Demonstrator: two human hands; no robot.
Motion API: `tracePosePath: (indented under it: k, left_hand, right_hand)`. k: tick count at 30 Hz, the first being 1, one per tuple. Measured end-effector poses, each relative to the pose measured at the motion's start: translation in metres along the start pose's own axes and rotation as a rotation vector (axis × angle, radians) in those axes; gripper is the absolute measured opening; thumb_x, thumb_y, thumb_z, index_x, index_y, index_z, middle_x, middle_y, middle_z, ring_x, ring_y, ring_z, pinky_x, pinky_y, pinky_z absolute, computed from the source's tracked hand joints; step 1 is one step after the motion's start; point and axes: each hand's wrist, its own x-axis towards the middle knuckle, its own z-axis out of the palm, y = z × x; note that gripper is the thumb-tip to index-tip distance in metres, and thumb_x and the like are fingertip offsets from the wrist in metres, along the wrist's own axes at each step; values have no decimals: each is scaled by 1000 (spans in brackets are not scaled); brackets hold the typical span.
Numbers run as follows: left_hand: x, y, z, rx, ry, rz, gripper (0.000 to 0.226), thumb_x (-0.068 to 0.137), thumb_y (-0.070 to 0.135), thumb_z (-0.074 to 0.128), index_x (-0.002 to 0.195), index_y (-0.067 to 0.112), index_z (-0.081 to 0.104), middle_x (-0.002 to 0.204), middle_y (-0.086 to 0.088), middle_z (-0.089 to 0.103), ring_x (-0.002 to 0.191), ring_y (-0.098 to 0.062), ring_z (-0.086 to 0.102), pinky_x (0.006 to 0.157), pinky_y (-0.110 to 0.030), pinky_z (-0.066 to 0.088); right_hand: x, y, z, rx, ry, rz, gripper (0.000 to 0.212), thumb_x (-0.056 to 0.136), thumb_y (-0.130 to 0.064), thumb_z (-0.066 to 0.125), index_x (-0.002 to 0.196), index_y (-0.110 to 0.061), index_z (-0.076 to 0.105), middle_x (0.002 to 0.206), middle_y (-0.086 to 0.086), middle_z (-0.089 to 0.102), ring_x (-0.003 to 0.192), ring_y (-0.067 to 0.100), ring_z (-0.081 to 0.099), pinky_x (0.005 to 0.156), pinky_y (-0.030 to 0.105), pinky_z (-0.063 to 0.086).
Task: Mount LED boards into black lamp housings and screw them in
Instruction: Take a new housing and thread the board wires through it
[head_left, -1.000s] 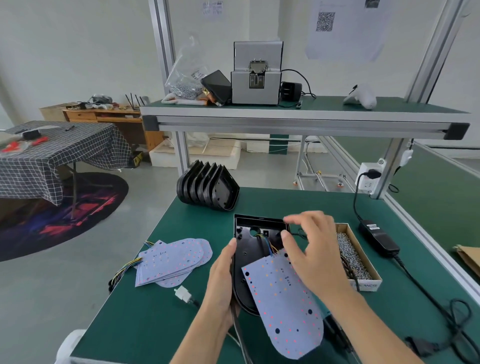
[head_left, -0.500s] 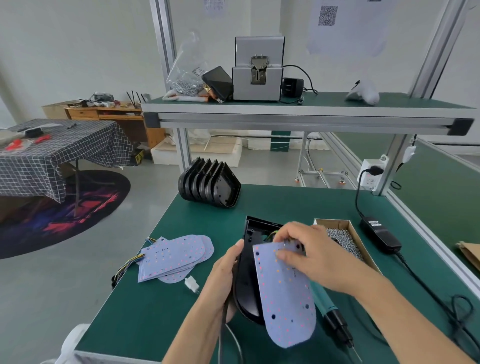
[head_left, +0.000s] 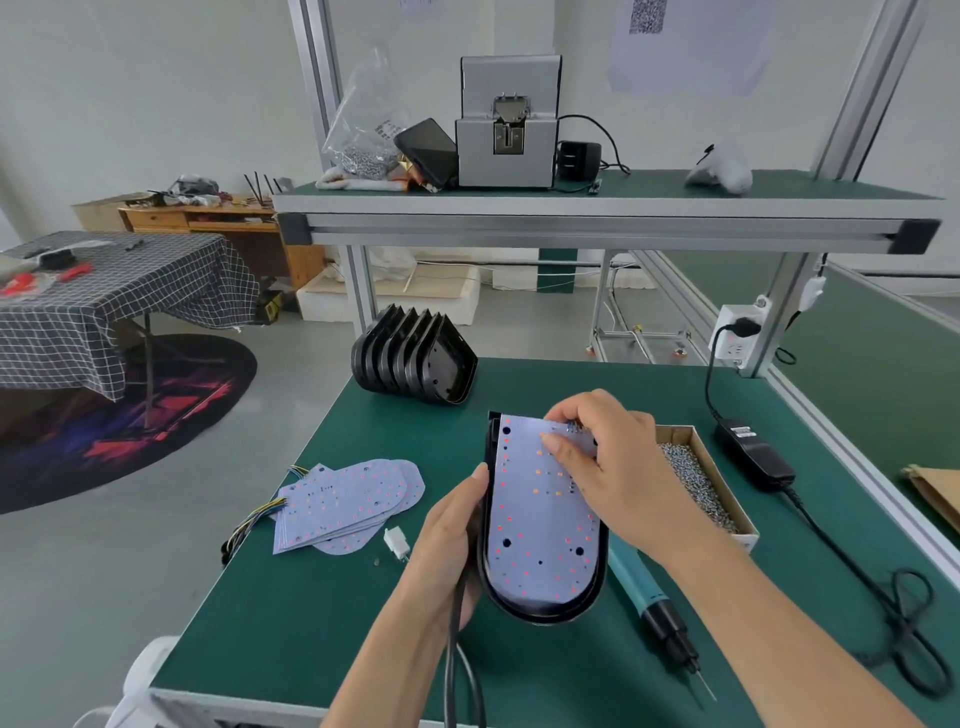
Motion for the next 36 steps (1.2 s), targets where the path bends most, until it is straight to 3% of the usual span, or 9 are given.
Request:
tracePosePath:
  k: [4, 10, 14, 17, 19, 21, 24, 32, 36]
  left_hand:
    - [-2, 1, -1, -29, 2, 4, 52, 106, 46, 47, 134, 7, 68, 137, -19, 67, 129, -37, 63, 112, -53, 48]
    - [-6, -4, 4, 13, 23, 78, 50, 98, 50, 64, 127, 9, 70, 131, -20, 69, 122, -38, 67, 107, -53, 52]
    - [-7, -5, 10, 104, 97, 178, 38, 82, 44, 81, 106, 16, 74, 116, -17, 75, 107, -37, 72, 92, -49, 60]
    - [-7, -5, 12, 136, 78, 213, 29, 88, 39, 77, 107, 17, 73, 116, -16, 75, 107, -35, 72, 94, -51, 58]
    - [-9, -4, 10, 150, 56, 222, 24, 92, 36, 74, 109, 19, 73, 118, -15, 75, 110, -36, 72, 95, -50, 59]
    - [-10, -2, 9, 181, 51, 233, 20, 94, 36, 71, 108, 21, 73, 118, -13, 75, 110, -34, 73, 93, -46, 60]
    - [-12, 0, 10, 231, 35, 241, 20, 95, 38, 70, 109, 25, 72, 119, -9, 76, 111, -29, 73, 89, -37, 60]
    - [-10, -5, 10, 251, 32, 253, 24, 91, 43, 74, 109, 27, 73, 118, -7, 76, 110, -28, 73, 87, -35, 60]
    - [-11, -6, 12, 252, 42, 235, 27, 88, 46, 77, 109, 28, 74, 117, -7, 77, 110, -30, 73, 97, -52, 58]
  right_hand:
    - [-4, 1, 1, -58, -28, 9, 9, 103, -28, 64, 102, -35, 58, 96, -15, 59, 102, 0, 48, 102, 34, 27]
    - [-18, 3, 12, -243, 38, -97, 9, 102, -31, 62, 109, -28, 67, 101, -12, 59, 95, 10, 56, 95, 43, 31]
    - [-26, 12, 17, -405, 177, -180, 24, 94, -35, 68, 116, -27, 72, 125, 0, 57, 115, 24, 53, 92, 43, 36]
    - [-28, 18, 19, -160, 145, -114, 47, 96, -34, 70, 140, -29, 57, 146, -1, 46, 139, 19, 44, 109, 40, 37]
    - [-24, 19, 12, 93, 25, 21, 58, 99, -39, 70, 152, -36, 47, 145, -16, 49, 137, 2, 45, 111, 20, 34]
    - [-18, 20, 5, 288, -96, 162, 48, 98, -51, 63, 145, -48, 52, 127, -28, 62, 119, -9, 55, 97, 11, 40]
    - [-15, 23, 4, 331, -93, 184, 37, 98, -54, 54, 134, -48, 63, 108, -27, 68, 89, -3, 61, 77, 10, 41]
    - [-16, 13, 12, 411, 42, 236, 17, 103, -25, 65, 105, -35, 79, 106, -22, 75, 104, -1, 66, 82, 7, 42]
    - [-16, 9, 14, 335, 75, 173, 15, 99, -18, 71, 102, -31, 78, 101, -20, 73, 102, 3, 67, 82, 11, 46]
